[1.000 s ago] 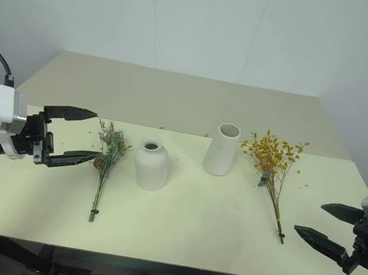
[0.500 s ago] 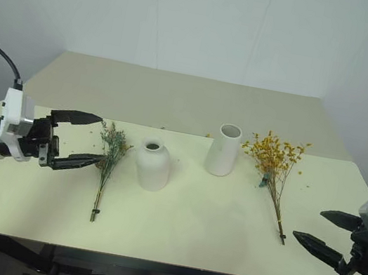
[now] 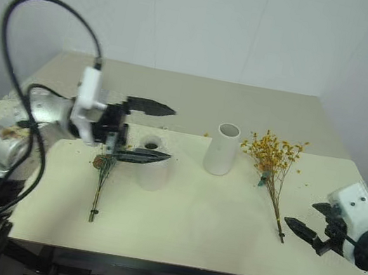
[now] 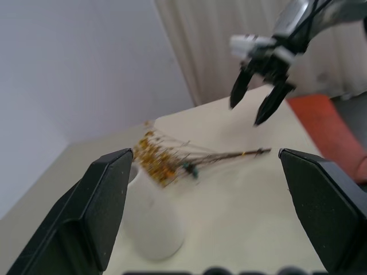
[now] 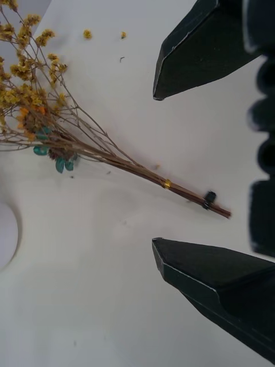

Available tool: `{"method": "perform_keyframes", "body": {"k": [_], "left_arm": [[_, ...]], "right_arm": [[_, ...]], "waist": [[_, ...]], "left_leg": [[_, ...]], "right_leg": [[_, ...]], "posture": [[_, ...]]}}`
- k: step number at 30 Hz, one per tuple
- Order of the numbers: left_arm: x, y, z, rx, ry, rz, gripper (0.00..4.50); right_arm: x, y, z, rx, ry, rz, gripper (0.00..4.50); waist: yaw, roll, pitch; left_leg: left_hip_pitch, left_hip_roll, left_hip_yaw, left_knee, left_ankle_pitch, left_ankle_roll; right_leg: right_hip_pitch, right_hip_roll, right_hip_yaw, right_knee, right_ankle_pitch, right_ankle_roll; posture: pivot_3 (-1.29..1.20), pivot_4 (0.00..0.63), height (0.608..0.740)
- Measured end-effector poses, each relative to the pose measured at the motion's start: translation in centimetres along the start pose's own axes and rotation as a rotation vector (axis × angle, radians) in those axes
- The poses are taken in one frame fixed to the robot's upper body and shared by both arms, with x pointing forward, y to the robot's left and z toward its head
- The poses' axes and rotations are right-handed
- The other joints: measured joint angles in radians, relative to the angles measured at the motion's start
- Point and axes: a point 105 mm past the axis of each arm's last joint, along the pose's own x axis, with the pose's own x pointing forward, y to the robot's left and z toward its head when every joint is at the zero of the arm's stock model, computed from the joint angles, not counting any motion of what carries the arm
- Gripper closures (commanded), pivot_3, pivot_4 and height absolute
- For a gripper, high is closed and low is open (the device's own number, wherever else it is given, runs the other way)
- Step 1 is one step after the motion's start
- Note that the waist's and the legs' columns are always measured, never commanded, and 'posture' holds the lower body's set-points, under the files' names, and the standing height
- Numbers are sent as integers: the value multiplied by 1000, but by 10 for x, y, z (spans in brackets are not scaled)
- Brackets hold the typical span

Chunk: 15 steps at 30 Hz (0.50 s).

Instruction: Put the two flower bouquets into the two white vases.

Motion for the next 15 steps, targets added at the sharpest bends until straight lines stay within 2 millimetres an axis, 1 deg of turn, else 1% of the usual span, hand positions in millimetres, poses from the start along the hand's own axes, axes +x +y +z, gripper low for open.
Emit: {"method": "perform_keyframes", "body": {"k": [3,6,8,12,15], "left_arm": [[22,2,-8,-29,54,-20,48],[37,4,-14,-65,81,-28,48],[46,3,-16,-66,104,-43,48],[52,0,-22,-80,131,-61,48],[52,-2,-23,-80,134,-72,48]], "right_arm": [[15,-6,0,11,13,-19,0],[28,-14,5,38,11,-49,0],[37,-16,6,70,19,-48,0],[53,-16,8,119,28,-30,0],[63,-22,11,170,24,-36,0]], "waist": [[-4,1,0],[-8,2,0],[-6,2,0],[-5,2,0],[-5,2,1]], "left_leg": [[0,0,0,-1,0,0],[-1,0,0,-1,0,0],[-1,0,0,-1,0,0],[-2,0,0,-1,0,0],[-2,0,0,-1,0,0]], "right_leg": [[-1,1,0,0,0,0],[-2,1,1,0,1,-2],[-2,1,1,0,2,-4],[-3,1,1,0,4,-7],[-3,0,1,0,4,-7]], "posture": [[0,150,740],[0,150,740],[0,150,740],[0,150,740],[0,150,740]]}}
